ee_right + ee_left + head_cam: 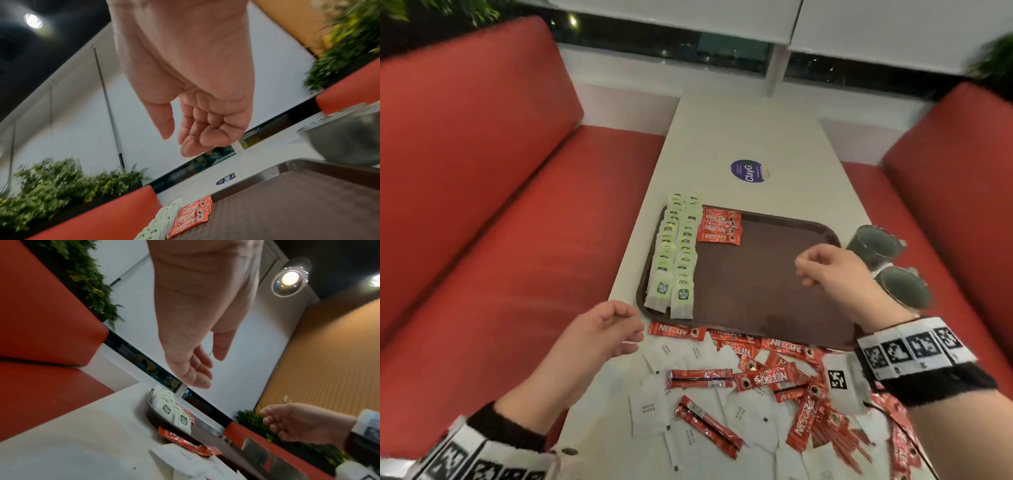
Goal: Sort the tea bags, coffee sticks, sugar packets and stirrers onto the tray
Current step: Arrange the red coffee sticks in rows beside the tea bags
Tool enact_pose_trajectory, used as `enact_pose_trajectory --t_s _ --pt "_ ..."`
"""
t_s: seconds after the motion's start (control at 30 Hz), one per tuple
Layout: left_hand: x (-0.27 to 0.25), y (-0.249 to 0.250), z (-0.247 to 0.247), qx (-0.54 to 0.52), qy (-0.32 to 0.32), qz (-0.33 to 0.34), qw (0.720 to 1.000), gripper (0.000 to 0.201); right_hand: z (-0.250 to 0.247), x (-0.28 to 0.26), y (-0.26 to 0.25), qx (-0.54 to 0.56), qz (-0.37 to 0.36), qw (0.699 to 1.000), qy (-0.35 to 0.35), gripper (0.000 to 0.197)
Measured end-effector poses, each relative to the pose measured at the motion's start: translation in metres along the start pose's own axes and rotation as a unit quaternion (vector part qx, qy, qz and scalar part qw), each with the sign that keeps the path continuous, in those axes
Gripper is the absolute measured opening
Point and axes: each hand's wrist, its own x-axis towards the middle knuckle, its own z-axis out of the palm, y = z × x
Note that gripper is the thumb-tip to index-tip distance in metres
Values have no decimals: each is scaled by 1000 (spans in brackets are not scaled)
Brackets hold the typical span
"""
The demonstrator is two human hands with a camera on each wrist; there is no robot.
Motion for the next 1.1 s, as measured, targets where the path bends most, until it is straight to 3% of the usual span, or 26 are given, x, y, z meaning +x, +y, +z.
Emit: enact_pose_trajectory --t_s 0.07,0.17,0.37,0.53,0.7,0.87,1.1 --pt "4 -1 7 153 -32 46 987 7 -11 -38 9 5 6 1000 4 7" --pt "16 -2 27 364 -100 104 920 18 -17 -82 18 -15 7 1000 19 4" --pt "45 -17 61 541 -169 159 808 38 -5 -118 44 -184 -5 983 -29 13" --pt "55 -27 68 584 -152 194 774 35 10 -124 61 -265 -7 959 -101 44" --pt "60 -35 74 647 -140 210 720 25 31 -115 63 -329 -111 928 -135 52" --pt "57 -39 80 675 -120 202 700 30 45 -103 66 -422 -147 877 -178 47" --pt "54 -30 85 697 -118 183 684 32 47 -97 69 -442 -204 855 -178 31"
